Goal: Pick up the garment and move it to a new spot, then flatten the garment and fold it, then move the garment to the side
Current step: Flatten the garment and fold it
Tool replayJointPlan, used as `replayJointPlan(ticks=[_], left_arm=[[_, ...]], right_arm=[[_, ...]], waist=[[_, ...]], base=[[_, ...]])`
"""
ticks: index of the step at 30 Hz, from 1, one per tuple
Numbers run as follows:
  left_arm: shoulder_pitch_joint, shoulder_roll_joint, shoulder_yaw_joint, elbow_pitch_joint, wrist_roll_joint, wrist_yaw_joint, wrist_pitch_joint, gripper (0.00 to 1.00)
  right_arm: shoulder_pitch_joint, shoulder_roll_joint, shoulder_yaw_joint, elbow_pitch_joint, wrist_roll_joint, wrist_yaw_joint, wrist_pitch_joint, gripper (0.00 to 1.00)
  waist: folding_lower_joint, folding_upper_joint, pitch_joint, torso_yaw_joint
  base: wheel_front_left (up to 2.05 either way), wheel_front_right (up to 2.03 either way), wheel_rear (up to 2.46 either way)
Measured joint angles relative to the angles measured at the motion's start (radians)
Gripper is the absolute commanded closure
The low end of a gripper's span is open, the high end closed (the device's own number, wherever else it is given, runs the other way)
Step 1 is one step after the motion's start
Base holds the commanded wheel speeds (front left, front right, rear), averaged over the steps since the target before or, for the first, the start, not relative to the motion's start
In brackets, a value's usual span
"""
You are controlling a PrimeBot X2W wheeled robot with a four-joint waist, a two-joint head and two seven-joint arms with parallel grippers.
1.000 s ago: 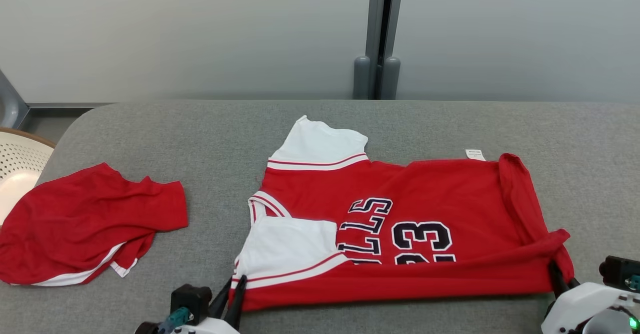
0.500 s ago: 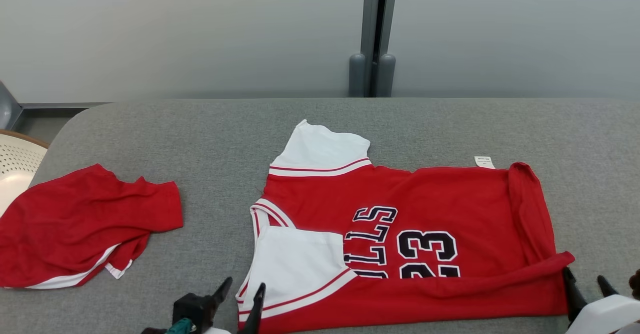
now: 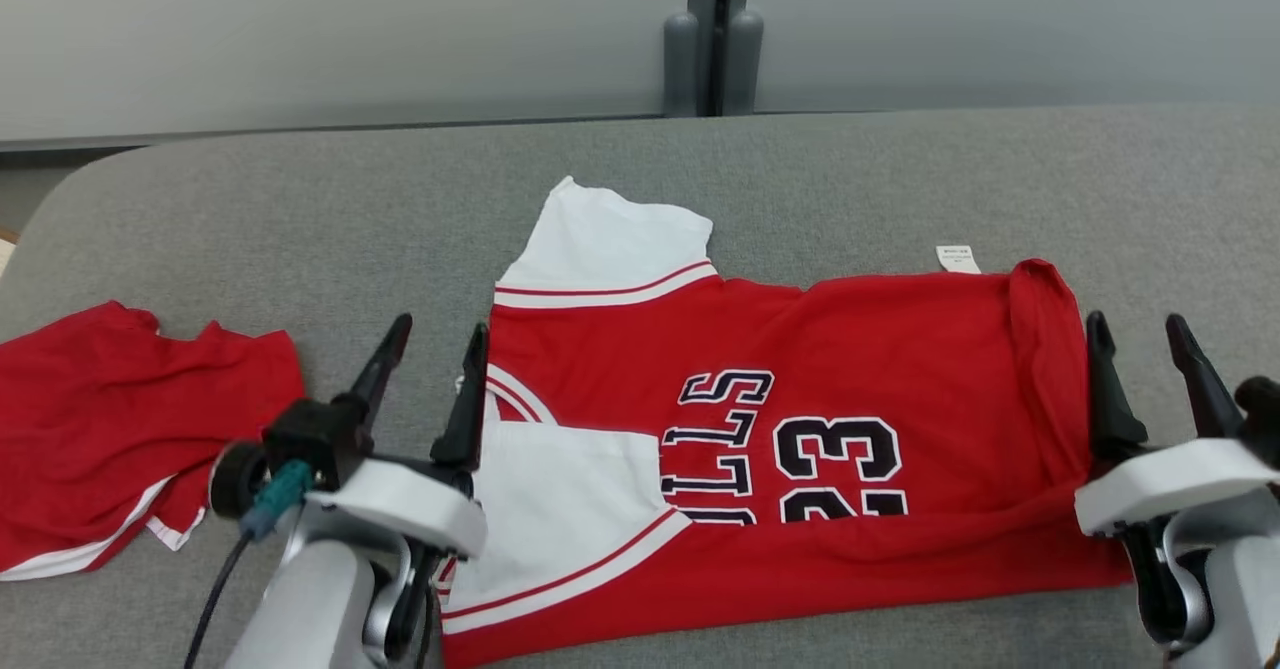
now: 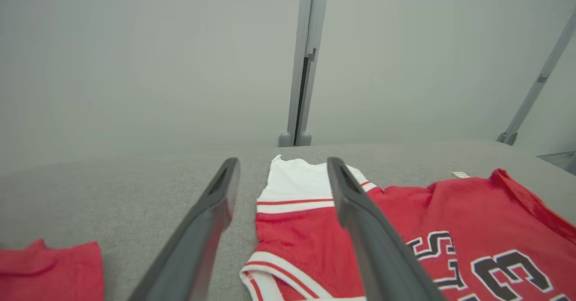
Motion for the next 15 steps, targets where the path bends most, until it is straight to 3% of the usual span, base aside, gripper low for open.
replayJointPlan(ticks=[3, 7, 13, 15], left_arm=[[-0.116, 0.023, -0.008, 0.043, 0.017, -0.017, 0.019, 0.0], [-0.291, 0.057, -0.032, 0.079, 0.024, -0.055, 0.121, 0.0], [-0.561, 0.141, -0.055, 0.204, -0.038, -0.089, 0.362, 0.0], [-0.669, 0.184, -0.121, 0.268, -0.101, -0.095, 0.511, 0.0]], right_arm=[[-0.066, 0.004, 0.037, -0.004, -0.011, 0.0, 0.026, 0.0], [-0.166, 0.012, 0.078, -0.006, -0.019, 0.0, 0.065, 0.0], [-0.31, 0.021, 0.146, -0.003, -0.042, 0.0, 0.097, 0.0], [-0.364, 0.026, 0.169, 0.0, -0.039, 0.0, 0.098, 0.0]], waist=[[0.0, 0.0, 0.045, -0.023], [0.0, 0.0, 0.1, -0.066], [0.0, 0.0, 0.195, -0.131], [0.0, 0.0, 0.243, -0.166]], base=[[0.0, 0.0, 0.0], [0.0, 0.0, 0.0], [0.0, 0.0, 0.0], [0.0, 0.0, 0.0]])
